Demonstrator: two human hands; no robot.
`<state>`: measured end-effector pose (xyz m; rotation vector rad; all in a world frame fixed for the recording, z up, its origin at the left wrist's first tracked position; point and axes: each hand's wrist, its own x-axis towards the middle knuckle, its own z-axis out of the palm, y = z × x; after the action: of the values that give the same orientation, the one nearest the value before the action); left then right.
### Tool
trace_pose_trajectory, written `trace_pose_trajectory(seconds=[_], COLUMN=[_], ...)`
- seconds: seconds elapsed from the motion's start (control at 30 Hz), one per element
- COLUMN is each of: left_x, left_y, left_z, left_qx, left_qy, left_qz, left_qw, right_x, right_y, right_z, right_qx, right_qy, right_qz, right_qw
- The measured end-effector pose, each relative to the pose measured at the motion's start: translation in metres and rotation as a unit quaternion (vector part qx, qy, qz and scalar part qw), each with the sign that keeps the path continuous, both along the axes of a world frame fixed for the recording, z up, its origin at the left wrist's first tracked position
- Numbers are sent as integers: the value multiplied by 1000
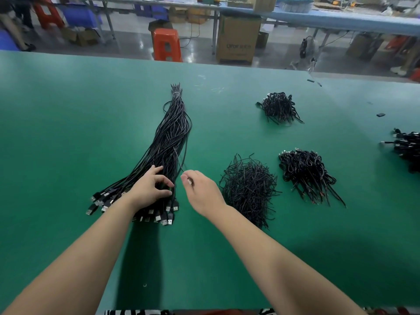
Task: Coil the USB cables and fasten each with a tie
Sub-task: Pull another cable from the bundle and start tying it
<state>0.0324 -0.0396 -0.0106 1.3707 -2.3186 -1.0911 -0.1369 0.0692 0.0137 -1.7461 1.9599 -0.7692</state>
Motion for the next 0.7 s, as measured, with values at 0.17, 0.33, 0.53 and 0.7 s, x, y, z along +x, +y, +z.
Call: trace_pose_trajectory(seconds=[0.17, 0.33, 0.53, 0.7], left_x=[0, 0, -27, -52], left_y=[-1, 2, 13, 32], left_z=[-2, -3, 19, 29], left_qx=[-11, -20, -53, -152], left_qy=[-15, -20, -149, -55], left_qz=[0, 27, 22, 26], left_qw=[1000, 999, 987, 987], right_x=[-2, 0, -6, -22], right_y=[16, 30, 47, 60], right_z=[17, 51, 94, 136], right_qx=[-66, -74, -89, -91], right_qy=[-52, -102, -257, -372], right_qz=[-13, 8, 3, 50], right_qw=[996, 992, 962, 922])
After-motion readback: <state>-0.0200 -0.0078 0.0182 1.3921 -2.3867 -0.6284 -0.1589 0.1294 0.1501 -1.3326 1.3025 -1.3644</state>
